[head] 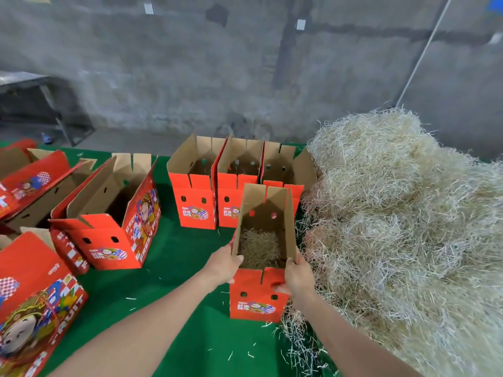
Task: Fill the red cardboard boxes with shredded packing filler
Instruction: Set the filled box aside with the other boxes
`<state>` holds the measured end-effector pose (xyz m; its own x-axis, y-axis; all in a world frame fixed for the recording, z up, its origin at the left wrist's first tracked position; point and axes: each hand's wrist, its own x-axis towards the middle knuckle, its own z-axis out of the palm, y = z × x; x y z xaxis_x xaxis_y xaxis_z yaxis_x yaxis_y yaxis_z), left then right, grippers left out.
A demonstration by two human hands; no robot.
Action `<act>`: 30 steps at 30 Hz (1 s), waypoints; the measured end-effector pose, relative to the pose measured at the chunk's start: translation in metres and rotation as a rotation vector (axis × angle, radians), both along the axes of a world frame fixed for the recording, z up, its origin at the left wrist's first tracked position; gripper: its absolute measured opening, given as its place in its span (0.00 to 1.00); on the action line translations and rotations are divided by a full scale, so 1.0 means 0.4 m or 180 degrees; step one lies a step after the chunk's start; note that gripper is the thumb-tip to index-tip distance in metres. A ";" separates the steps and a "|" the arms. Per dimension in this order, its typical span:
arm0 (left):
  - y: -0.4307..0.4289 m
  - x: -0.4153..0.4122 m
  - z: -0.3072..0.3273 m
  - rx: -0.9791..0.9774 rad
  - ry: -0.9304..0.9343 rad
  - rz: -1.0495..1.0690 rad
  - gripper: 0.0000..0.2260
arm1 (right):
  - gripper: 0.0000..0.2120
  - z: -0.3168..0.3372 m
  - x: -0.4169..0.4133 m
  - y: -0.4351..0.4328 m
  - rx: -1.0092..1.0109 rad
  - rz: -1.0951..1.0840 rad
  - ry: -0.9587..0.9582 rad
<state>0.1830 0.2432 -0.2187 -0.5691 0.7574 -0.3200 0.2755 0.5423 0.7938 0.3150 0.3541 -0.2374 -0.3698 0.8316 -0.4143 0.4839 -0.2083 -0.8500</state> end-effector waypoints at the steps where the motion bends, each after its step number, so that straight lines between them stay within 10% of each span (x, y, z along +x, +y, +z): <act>1: 0.022 0.013 -0.001 0.0184 -0.0255 0.0049 0.22 | 0.22 0.004 0.009 0.022 0.0008 -0.0083 -0.0021; 18: 0.242 0.057 0.011 0.0345 -0.0126 0.0079 0.20 | 0.19 -0.004 0.026 0.217 0.0069 -0.0591 0.0419; 23: 0.154 0.030 0.036 0.0489 -0.0971 0.0144 0.21 | 0.22 0.028 0.039 0.177 0.1369 -0.0729 -0.0432; 30: -0.052 -0.064 0.098 0.1352 -0.0766 0.0952 0.14 | 0.07 0.152 -0.114 0.019 0.3013 0.0213 0.0119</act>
